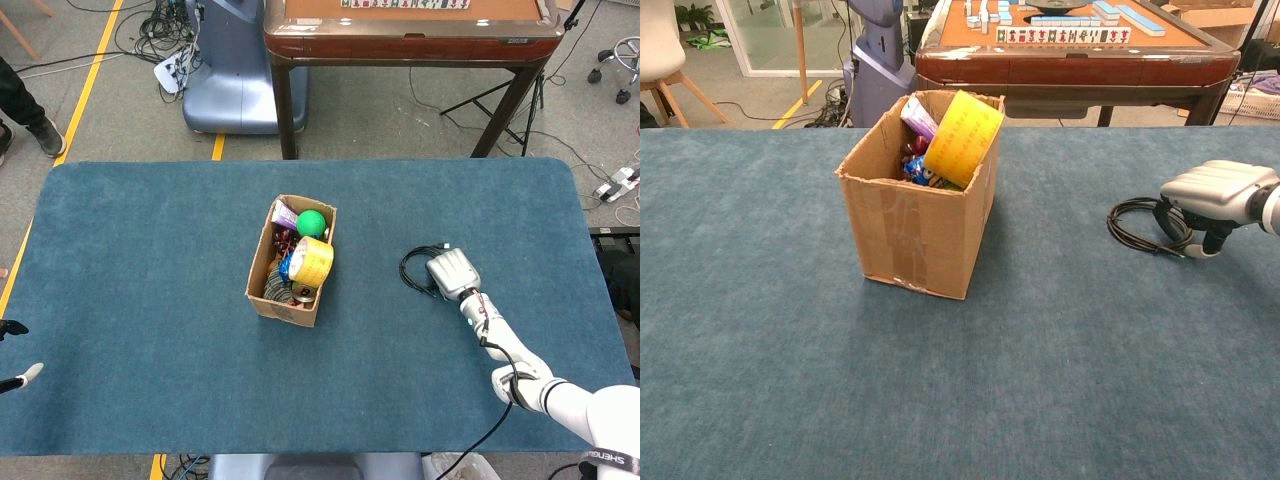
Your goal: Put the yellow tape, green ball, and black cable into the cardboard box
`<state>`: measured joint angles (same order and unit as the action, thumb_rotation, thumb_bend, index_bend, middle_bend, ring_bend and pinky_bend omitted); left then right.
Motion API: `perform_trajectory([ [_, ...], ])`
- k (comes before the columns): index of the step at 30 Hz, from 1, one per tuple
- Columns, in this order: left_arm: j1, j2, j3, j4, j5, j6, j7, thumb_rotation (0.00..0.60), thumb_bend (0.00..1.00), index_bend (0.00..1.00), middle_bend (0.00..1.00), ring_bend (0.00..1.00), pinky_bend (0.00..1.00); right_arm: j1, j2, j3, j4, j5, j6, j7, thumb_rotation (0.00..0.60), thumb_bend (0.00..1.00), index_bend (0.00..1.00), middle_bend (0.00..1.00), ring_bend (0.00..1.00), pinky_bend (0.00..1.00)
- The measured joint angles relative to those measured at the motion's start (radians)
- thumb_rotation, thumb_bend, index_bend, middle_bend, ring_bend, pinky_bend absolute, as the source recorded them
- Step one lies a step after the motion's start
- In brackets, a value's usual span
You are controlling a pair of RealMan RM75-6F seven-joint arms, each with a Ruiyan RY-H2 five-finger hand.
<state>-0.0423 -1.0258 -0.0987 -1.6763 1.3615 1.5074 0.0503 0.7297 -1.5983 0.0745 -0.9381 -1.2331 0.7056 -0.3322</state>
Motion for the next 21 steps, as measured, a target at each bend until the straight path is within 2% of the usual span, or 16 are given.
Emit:
perform_trajectory([
  [11, -0.001, 0.0, 0.0, 0.001, 0.0, -0.001, 0.001, 0.6, 0.07, 0.43, 0.43, 0.41, 0.62, -0.006, 0.02, 0.004, -0.032, 0.01, 0.006, -0.003, 0.6, 0.62, 0.64, 1.0, 1.0, 1.0],
  [17, -0.002, -0.002, 0.002, 0.001, 0.003, -0.003, 0.005, 0.6, 0.07, 0.43, 0.43, 0.41, 0.62, -0.025, 0.075, 0.007, -0.117, 0.003, 0.058, -0.008, 0.6, 0.62, 0.64, 1.0, 1.0, 1.0],
  [21, -0.003, -0.004, 0.003, 0.002, 0.005, -0.005, 0.01, 0.6, 0.07, 0.43, 0.43, 0.41, 0.62, -0.043, 0.136, 0.012, -0.215, -0.004, 0.113, -0.021, 0.6, 0.62, 0.64, 1.0, 1.0, 1.0],
])
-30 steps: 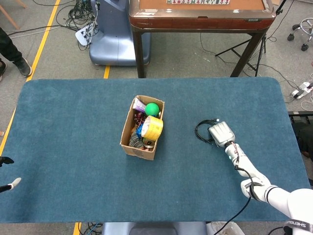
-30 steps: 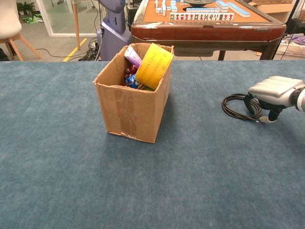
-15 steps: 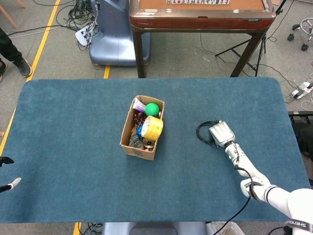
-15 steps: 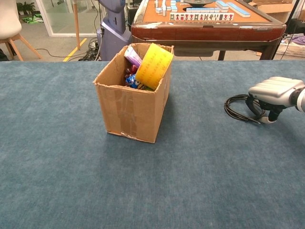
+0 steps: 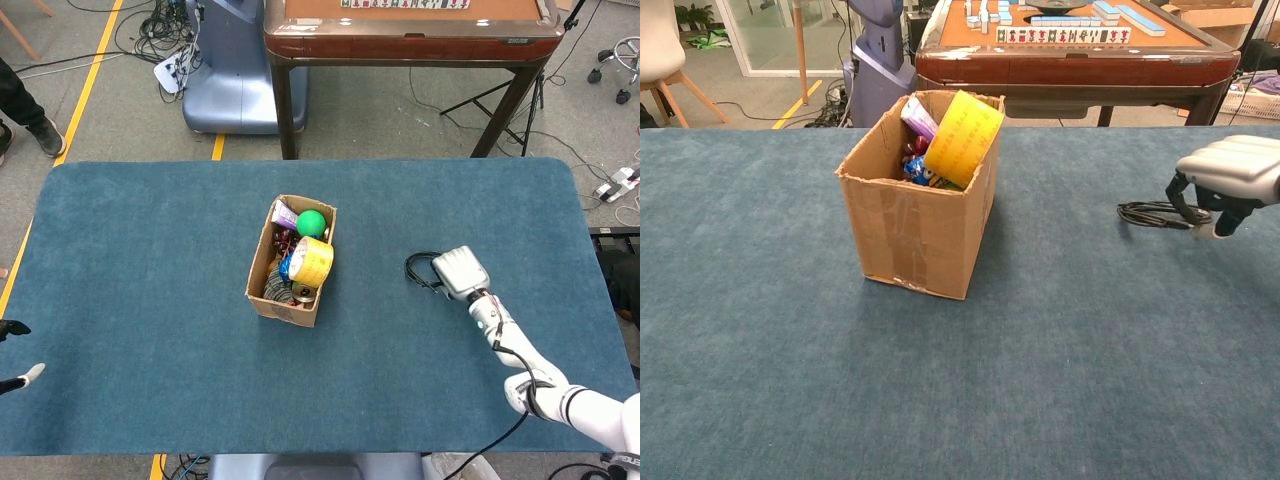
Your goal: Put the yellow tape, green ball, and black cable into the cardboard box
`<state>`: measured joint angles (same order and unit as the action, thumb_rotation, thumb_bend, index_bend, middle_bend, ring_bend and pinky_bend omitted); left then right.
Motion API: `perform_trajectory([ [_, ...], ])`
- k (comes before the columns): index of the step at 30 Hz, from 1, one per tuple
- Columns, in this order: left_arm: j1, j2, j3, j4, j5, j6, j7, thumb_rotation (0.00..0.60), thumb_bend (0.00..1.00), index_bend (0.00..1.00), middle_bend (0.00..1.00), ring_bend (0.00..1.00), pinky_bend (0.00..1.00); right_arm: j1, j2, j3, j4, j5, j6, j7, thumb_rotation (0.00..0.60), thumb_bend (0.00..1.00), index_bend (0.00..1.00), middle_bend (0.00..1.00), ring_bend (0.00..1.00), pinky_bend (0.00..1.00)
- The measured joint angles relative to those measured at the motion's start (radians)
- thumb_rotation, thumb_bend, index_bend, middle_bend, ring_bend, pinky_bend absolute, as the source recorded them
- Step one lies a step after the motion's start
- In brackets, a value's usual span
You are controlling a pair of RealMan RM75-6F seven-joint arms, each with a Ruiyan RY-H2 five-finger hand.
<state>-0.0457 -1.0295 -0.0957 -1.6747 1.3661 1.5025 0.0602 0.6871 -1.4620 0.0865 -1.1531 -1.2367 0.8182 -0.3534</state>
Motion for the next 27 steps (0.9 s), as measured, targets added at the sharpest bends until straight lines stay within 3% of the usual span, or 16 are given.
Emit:
perform_trajectory([
  [17, -0.003, -0.006, 0.003, 0.001, 0.0, -0.006, 0.01, 0.6, 0.06, 0.43, 0.43, 0.41, 0.62, -0.048, 0.248, 0.08, -0.391, -0.008, 0.213, -0.082, 0.6, 0.62, 0.64, 1.0, 1.0, 1.0],
  [27, -0.001, -0.003, 0.001, 0.0, -0.001, -0.001, 0.004, 0.6, 0.06, 0.43, 0.43, 0.41, 0.62, -0.009, 0.32, 0.147, -0.589, 0.008, 0.264, -0.216, 0.6, 0.62, 0.64, 1.0, 1.0, 1.0],
])
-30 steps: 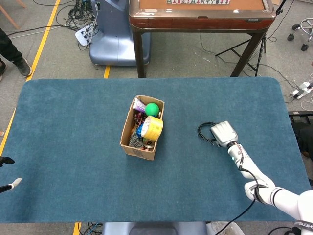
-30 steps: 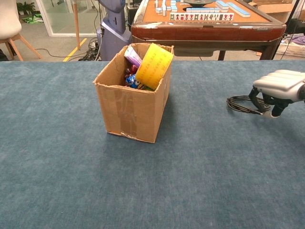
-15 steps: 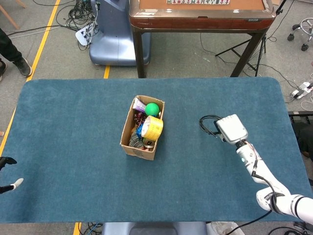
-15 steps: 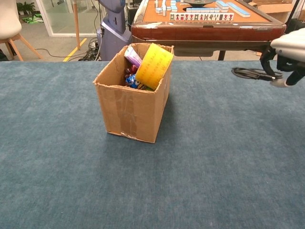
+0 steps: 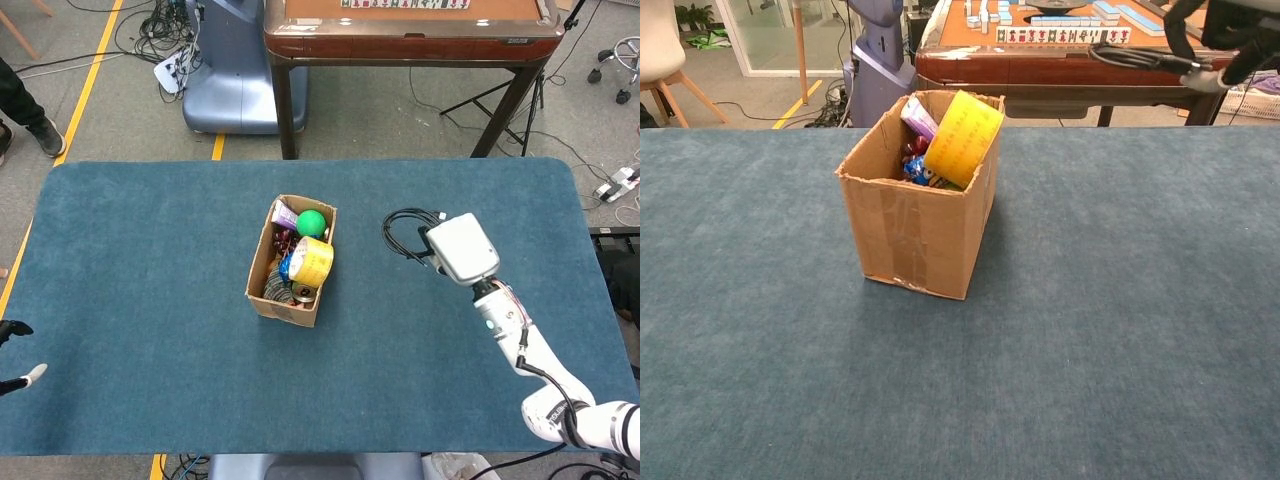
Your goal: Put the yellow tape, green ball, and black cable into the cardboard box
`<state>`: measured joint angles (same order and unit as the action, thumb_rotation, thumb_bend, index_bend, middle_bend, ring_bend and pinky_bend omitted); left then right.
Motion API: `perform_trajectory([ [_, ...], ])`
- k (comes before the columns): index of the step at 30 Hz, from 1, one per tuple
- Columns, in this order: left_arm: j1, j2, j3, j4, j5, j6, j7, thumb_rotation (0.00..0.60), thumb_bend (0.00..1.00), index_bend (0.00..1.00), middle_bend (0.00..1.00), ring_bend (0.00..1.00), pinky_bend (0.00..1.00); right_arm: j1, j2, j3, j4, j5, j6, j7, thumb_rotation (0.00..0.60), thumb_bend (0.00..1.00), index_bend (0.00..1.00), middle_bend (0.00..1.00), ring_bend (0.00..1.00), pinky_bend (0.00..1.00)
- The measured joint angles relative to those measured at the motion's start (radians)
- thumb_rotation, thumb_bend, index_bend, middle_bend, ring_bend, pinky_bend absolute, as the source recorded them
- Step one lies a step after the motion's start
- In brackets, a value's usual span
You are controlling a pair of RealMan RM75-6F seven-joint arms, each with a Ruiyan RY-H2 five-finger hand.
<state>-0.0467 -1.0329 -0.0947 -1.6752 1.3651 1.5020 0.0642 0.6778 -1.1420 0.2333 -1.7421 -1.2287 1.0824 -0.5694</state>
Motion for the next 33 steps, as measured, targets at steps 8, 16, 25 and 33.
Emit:
perform_trajectory([
  [8, 0.005, 0.007, -0.004, -0.004, -0.001, 0.009, -0.013, 0.6, 0.07, 0.43, 0.43, 0.41, 0.62, 0.082, -0.022, 0.043, -0.066, 0.067, -0.007, -0.128, 0.6, 0.62, 0.64, 1.0, 1.0, 1.0],
  [16, 0.011, 0.017, -0.005, -0.01, 0.003, 0.021, -0.028, 0.6, 0.07, 0.43, 0.43, 0.41, 0.62, 0.194, -0.102, 0.074, -0.061, 0.167, -0.042, -0.227, 0.6, 0.62, 0.64, 1.0, 1.0, 1.0],
  [25, 0.02, 0.033, -0.008, -0.015, 0.007, 0.033, -0.057, 0.6, 0.07, 0.43, 0.43, 0.41, 0.62, 0.302, -0.23, 0.097, 0.075, 0.264, -0.085, -0.238, 0.6, 0.62, 0.64, 1.0, 1.0, 1.0],
  [33, 0.026, 0.042, -0.006, -0.019, 0.014, 0.038, -0.073, 0.6, 0.07, 0.43, 0.43, 0.41, 0.62, 0.355, -0.319, 0.096, 0.213, 0.293, -0.111, -0.167, 0.6, 0.37, 0.6, 1.0, 1.0, 1.0],
])
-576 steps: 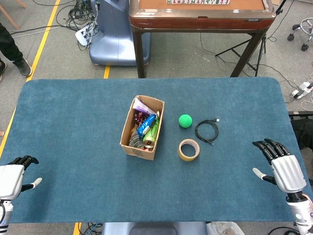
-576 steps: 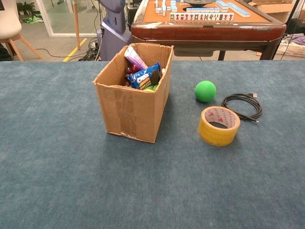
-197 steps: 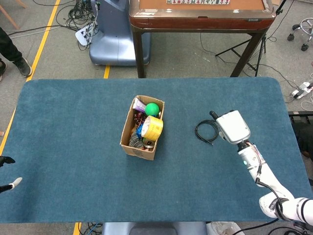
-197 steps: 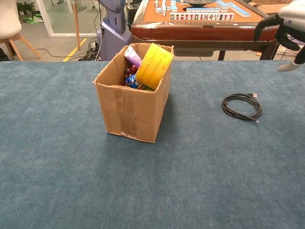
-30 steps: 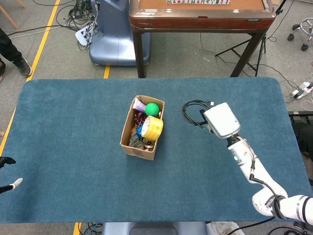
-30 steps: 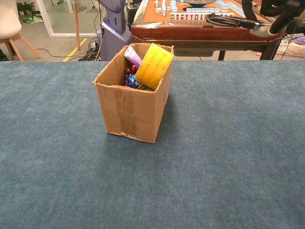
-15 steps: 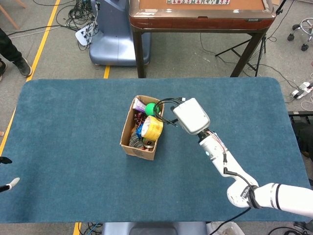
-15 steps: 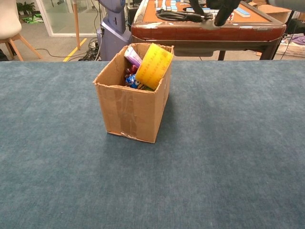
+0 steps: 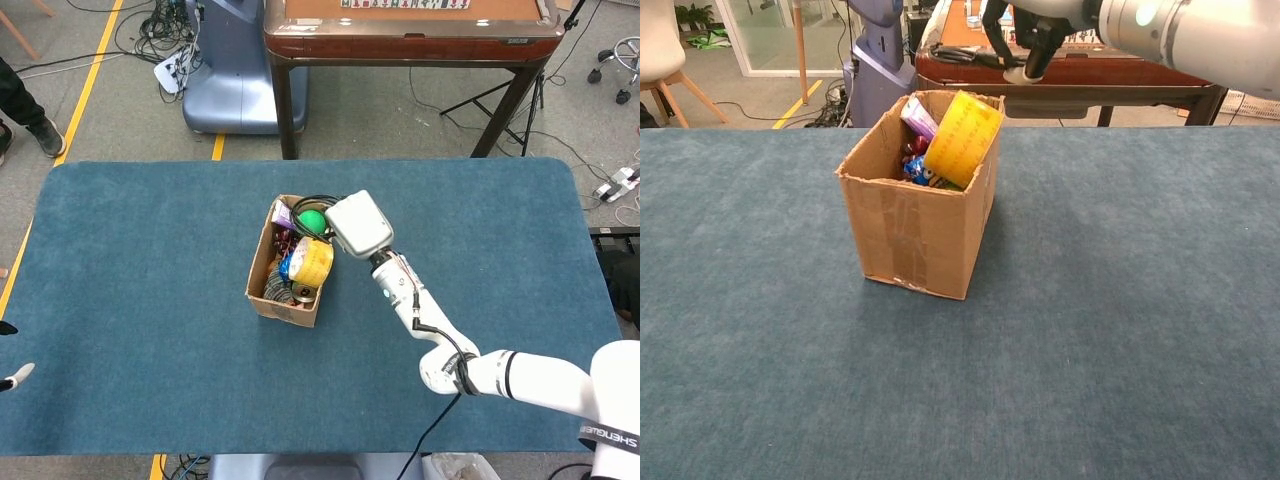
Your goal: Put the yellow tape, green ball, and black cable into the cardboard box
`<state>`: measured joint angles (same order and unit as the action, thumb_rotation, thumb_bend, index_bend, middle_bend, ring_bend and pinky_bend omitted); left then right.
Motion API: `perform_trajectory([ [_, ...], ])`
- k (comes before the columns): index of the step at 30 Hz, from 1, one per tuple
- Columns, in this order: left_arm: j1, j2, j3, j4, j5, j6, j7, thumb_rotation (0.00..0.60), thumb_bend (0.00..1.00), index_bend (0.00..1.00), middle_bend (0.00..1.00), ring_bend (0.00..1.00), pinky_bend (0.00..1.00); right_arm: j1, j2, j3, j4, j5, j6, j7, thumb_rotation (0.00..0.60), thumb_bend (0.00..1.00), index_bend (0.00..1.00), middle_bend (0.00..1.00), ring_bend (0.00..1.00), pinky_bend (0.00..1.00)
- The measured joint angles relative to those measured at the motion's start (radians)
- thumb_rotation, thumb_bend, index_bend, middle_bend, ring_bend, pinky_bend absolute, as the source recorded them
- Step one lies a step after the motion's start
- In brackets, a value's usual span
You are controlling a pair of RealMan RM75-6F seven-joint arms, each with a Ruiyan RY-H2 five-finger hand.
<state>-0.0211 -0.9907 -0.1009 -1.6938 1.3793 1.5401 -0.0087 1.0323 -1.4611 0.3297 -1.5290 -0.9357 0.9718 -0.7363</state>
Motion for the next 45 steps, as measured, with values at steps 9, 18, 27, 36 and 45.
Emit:
perform_trajectory([
  [9, -0.001, -0.002, 0.001, 0.0, 0.003, -0.002, 0.007, 0.6, 0.07, 0.43, 0.43, 0.41, 0.62, 0.01, -0.027, -0.019, 0.057, -0.039, -0.002, 0.078, 0.6, 0.04, 0.43, 1.0, 1.0, 1.0],
  [18, -0.001, -0.002, 0.001, 0.0, 0.003, -0.001, 0.008, 0.6, 0.07, 0.43, 0.43, 0.41, 0.62, -0.012, -0.024, -0.031, 0.063, -0.136, 0.04, 0.175, 0.6, 0.0, 0.24, 1.0, 1.0, 1.0],
  [27, -0.004, -0.008, 0.002, 0.002, 0.001, -0.007, 0.023, 0.6, 0.06, 0.43, 0.43, 0.41, 0.62, -0.1, 0.119, -0.069, -0.126, -0.167, 0.115, 0.151, 0.6, 0.0, 0.26, 0.94, 0.94, 0.95],
  [36, -0.01, -0.02, -0.001, 0.008, -0.014, -0.016, 0.048, 0.6, 0.07, 0.43, 0.43, 0.41, 0.62, -0.304, 0.362, -0.164, -0.371, -0.213, 0.245, 0.17, 0.6, 0.0, 0.3, 0.65, 0.68, 0.84],
  [45, -0.018, -0.036, 0.001, 0.019, -0.013, -0.028, 0.064, 0.6, 0.07, 0.42, 0.43, 0.41, 0.62, -0.505, 0.422, -0.258, -0.379, -0.377, 0.446, 0.258, 0.6, 0.0, 0.31, 0.48, 0.41, 0.59],
])
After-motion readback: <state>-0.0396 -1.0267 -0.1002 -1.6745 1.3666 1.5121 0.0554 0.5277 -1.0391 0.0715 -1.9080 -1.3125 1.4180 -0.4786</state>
